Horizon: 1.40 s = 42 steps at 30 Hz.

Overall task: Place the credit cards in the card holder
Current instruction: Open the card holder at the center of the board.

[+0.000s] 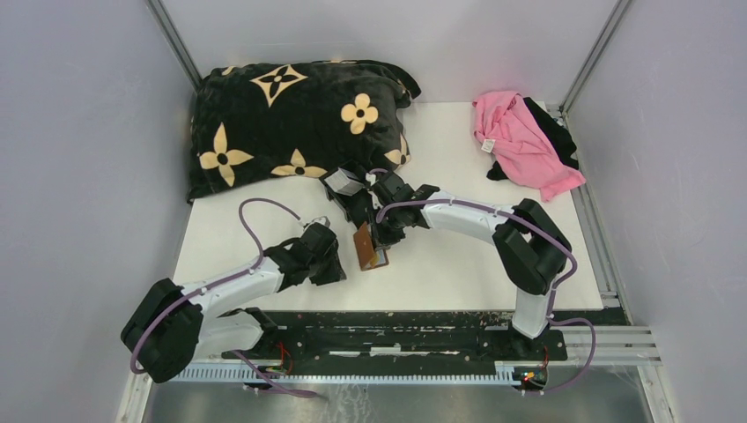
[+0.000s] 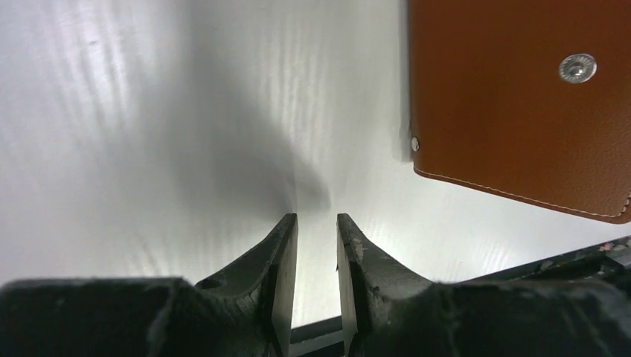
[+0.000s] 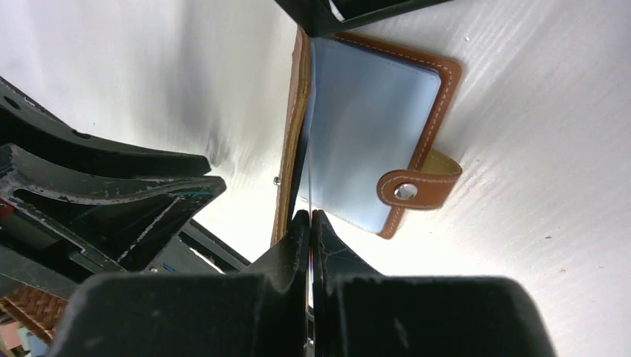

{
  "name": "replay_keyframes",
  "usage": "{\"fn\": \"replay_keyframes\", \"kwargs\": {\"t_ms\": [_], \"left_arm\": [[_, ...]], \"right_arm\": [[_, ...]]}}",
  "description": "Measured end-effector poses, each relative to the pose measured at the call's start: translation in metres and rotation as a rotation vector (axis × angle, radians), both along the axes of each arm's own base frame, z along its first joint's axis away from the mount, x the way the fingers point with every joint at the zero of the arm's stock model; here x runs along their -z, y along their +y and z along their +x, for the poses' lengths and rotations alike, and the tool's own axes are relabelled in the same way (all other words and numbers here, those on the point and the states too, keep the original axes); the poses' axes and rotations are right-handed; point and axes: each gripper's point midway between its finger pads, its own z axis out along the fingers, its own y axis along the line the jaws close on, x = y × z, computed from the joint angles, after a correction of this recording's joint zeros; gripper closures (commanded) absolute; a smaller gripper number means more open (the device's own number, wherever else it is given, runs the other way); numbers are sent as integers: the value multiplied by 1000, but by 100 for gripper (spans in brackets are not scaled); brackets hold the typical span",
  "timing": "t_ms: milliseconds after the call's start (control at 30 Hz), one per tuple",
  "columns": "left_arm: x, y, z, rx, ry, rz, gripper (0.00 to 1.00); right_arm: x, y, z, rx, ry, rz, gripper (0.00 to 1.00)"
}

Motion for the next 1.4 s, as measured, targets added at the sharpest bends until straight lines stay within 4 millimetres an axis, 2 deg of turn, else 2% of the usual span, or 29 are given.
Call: {"fn": "replay_keyframes", "kwargs": {"t_ms": [300, 467, 767, 1133, 1400], "left_arm": [[1, 26, -15, -29, 57, 116, 67], [4, 26, -12, -39, 57, 132, 67], [4, 19, 11, -85, 15, 143, 67], [4, 11, 41, -213, -76, 89, 70], [8, -20, 68, -217, -134, -43, 73]], "right_arm": [[-9, 11, 3, -31, -52, -16, 99], [-18, 17, 5, -40, -66, -8, 99], [-30, 26, 1, -71, -86, 1, 99], [-24, 26, -4, -82, -68, -19, 99], [-27, 27, -2, -79, -78, -20, 99]]}}
